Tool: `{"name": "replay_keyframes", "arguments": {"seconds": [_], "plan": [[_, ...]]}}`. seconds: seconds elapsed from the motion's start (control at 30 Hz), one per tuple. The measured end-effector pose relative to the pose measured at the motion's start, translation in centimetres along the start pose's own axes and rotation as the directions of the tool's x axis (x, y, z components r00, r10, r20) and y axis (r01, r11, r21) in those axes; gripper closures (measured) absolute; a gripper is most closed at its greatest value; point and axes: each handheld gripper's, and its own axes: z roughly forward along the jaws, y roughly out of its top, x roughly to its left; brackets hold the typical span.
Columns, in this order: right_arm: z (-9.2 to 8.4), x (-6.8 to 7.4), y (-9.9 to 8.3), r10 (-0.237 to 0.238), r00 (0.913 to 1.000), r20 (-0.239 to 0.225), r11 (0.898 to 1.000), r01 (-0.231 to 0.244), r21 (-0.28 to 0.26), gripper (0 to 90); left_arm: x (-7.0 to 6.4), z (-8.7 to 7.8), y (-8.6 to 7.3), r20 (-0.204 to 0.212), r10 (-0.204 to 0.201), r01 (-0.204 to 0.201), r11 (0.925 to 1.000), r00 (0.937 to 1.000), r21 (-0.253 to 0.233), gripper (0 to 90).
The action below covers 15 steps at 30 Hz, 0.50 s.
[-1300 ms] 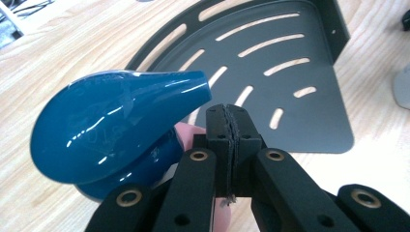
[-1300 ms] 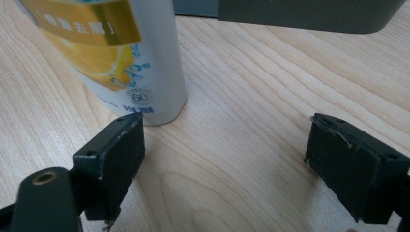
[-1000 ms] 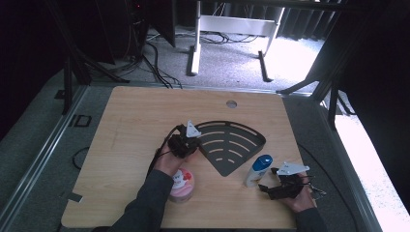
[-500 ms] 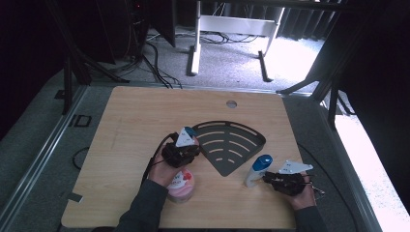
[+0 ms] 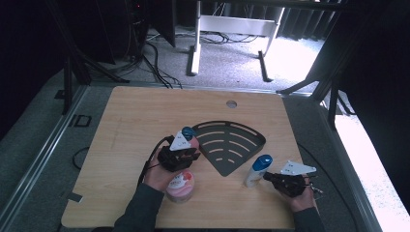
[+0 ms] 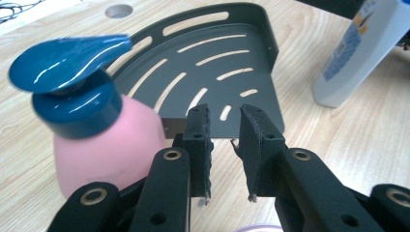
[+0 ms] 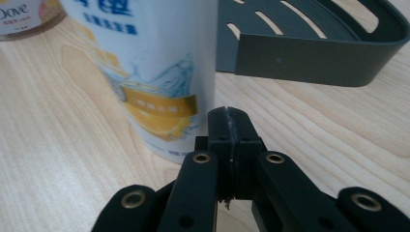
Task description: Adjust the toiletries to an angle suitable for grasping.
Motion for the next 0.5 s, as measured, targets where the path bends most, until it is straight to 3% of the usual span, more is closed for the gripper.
{"name": "replay_keyframes", "arguments": {"seconds": [0.5], "plan": [[-0.1,0.8,0.0,0.003,0.9993,-0.036,1.0,-0.003,-0.017,89.7,-2.1,0.5,0.7,0.061,0.054,-0.055,0.9985,0.9967,0.01,72.3]]}}
